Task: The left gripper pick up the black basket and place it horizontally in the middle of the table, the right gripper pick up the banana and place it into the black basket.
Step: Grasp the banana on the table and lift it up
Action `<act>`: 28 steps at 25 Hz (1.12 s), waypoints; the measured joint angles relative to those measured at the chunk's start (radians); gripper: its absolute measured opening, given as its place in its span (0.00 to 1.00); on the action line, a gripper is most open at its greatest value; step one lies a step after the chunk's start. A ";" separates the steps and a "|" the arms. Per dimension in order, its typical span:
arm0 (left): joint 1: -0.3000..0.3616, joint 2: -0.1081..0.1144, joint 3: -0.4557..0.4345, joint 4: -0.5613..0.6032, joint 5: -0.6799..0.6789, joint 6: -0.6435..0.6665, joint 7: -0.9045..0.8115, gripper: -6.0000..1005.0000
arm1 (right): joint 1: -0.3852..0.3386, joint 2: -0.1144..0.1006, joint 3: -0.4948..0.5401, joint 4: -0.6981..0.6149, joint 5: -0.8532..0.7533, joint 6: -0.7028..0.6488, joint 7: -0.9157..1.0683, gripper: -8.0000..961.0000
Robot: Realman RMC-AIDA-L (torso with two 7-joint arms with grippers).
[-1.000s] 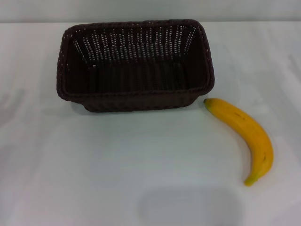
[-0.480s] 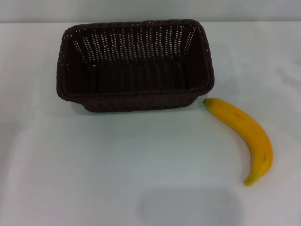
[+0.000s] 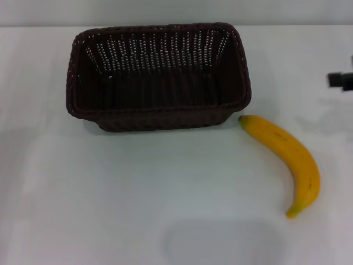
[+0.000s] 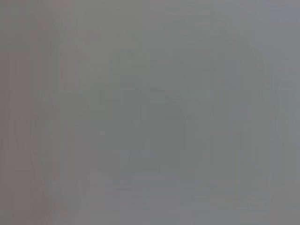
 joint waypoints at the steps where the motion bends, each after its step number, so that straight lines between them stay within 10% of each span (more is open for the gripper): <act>1: -0.003 0.000 0.000 0.000 -0.003 0.000 0.008 0.86 | 0.019 0.029 -0.013 0.059 -0.077 0.043 0.055 0.85; 16: -0.024 0.001 0.000 0.000 -0.027 0.011 0.039 0.86 | 0.235 0.047 -0.508 0.092 -0.504 0.021 0.510 0.81; 28: -0.041 -0.001 0.000 -0.025 -0.043 0.012 0.040 0.86 | 0.238 0.050 -0.622 -0.086 -0.564 -0.082 0.558 0.78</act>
